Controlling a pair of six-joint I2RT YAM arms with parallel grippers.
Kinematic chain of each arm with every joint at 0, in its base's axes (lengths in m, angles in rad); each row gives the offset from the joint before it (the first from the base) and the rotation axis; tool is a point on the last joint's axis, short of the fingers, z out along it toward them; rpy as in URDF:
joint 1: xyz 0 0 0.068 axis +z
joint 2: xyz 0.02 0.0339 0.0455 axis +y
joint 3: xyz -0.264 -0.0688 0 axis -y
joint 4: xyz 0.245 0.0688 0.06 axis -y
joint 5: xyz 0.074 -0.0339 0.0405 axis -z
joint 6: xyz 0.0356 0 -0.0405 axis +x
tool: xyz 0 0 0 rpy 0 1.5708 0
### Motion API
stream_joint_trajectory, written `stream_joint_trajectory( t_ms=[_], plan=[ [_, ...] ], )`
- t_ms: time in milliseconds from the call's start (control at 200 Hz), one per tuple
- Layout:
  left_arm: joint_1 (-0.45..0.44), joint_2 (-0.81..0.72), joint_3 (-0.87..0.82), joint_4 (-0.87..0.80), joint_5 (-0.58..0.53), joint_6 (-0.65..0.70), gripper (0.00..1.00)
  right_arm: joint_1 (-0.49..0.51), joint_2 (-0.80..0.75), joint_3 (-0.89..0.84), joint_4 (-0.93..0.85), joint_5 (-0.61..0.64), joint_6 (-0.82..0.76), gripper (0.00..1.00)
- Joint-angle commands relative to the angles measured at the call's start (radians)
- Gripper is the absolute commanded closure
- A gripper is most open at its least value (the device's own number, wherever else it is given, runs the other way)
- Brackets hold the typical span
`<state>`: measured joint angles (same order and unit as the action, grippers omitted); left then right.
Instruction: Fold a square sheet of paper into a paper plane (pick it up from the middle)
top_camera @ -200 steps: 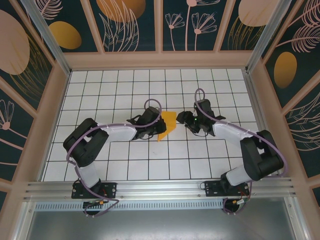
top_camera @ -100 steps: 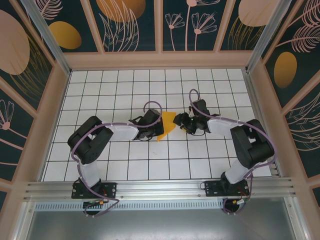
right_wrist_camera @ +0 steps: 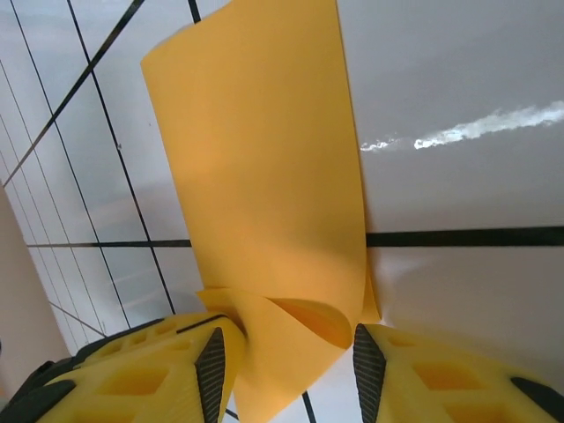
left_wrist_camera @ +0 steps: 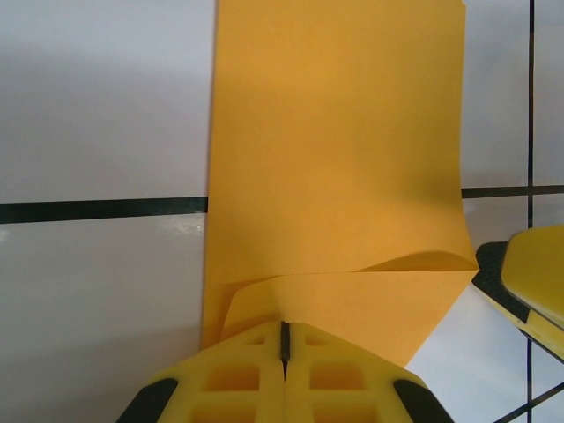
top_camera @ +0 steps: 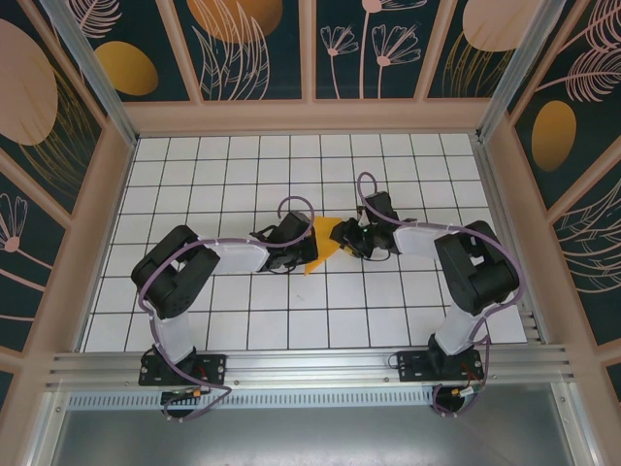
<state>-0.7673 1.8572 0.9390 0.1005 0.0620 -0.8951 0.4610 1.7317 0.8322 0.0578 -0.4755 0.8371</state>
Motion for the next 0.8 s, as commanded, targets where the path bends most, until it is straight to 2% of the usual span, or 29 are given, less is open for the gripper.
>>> stream_joint_trajectory(
  t_ms=[0,530,791],
  plan=[
    [0.010,0.023,-0.014,-0.041,-0.017,-0.007,0.96,0.007,0.027,0.028,0.022,-0.002,0.016,0.57],
    [0.010,0.023,-0.023,-0.033,-0.011,-0.011,0.96,0.008,0.025,0.019,0.013,0.017,0.059,0.57],
    [0.010,0.025,-0.023,-0.033,-0.012,-0.012,0.96,0.011,0.002,0.017,-0.015,0.068,0.074,0.56]
  ],
)
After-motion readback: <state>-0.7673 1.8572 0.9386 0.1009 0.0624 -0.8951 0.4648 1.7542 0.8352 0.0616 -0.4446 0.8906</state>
